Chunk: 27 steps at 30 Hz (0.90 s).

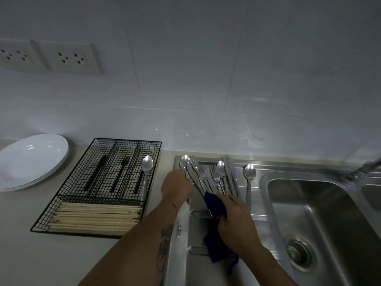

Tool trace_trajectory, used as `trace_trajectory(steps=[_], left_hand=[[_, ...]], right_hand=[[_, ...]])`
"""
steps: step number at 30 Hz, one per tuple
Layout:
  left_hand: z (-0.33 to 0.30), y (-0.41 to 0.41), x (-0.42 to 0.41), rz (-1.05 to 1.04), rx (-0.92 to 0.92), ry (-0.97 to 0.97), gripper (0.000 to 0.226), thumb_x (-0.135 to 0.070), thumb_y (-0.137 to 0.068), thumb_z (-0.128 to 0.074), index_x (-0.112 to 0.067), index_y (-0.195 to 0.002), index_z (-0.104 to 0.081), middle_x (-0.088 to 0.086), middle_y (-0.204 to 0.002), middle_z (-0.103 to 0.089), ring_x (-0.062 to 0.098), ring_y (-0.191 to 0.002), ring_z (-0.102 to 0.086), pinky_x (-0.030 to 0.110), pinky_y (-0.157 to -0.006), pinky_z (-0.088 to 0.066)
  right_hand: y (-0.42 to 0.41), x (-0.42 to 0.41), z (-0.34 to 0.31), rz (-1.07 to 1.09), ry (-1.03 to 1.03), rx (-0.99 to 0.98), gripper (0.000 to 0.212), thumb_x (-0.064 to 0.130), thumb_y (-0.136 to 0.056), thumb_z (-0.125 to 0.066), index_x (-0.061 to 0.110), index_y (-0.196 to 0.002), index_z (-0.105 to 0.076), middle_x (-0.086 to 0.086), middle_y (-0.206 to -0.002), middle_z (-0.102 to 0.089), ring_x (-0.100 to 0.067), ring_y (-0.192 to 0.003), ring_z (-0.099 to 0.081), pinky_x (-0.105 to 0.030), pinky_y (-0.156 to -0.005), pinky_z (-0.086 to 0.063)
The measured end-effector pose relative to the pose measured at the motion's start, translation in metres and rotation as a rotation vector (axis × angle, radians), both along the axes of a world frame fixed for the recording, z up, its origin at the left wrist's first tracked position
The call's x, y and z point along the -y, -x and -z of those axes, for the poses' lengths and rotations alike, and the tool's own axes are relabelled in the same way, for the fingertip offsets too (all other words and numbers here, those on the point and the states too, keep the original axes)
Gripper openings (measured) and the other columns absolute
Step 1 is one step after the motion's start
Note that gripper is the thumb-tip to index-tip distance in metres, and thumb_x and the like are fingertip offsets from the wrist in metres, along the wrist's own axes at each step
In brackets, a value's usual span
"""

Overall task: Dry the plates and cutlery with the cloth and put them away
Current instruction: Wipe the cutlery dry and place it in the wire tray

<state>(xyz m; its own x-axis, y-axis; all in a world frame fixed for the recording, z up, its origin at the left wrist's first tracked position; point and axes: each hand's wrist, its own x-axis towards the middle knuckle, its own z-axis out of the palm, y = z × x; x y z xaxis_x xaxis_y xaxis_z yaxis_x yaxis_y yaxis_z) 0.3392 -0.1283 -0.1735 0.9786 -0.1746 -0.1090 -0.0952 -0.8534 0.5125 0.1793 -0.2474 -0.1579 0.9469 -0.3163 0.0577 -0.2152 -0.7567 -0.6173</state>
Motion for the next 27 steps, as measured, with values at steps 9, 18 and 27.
trace_trajectory(steps=[9,18,27], left_hand=[[-0.001,-0.003,0.011,-0.097,0.006,-0.140,0.050,-0.024,-0.081,-0.062,-0.009,-0.125,-0.048,0.009,-0.124,-0.048,0.026,-0.109,-0.049,0.034,-0.084,-0.044],[-0.004,0.008,-0.018,-0.123,-0.092,-0.042,0.039,-0.010,-0.081,-0.056,-0.004,-0.119,-0.047,0.014,-0.121,-0.051,0.031,-0.107,-0.055,0.039,-0.086,-0.052],[-0.013,0.040,-0.044,-0.214,-0.121,0.163,0.031,-0.010,-0.087,-0.061,0.001,-0.114,-0.051,0.020,-0.116,-0.060,0.033,-0.101,-0.062,0.033,-0.072,-0.051]], right_hand=[[0.005,0.011,0.004,0.019,-0.031,-0.056,0.062,-0.002,-0.074,-0.055,0.025,-0.129,-0.053,0.002,-0.118,-0.055,-0.019,-0.101,-0.051,-0.037,-0.085,-0.050],[0.011,0.004,-0.006,0.044,-0.104,-0.037,0.045,-0.001,-0.073,-0.054,0.029,-0.105,-0.044,0.008,-0.100,-0.052,-0.015,-0.089,-0.051,-0.035,-0.070,-0.050],[0.040,-0.007,-0.026,0.003,-0.067,-0.058,0.045,0.001,-0.069,-0.053,0.031,-0.101,-0.047,0.007,-0.100,-0.055,-0.010,-0.085,-0.051,-0.032,-0.069,-0.050]])
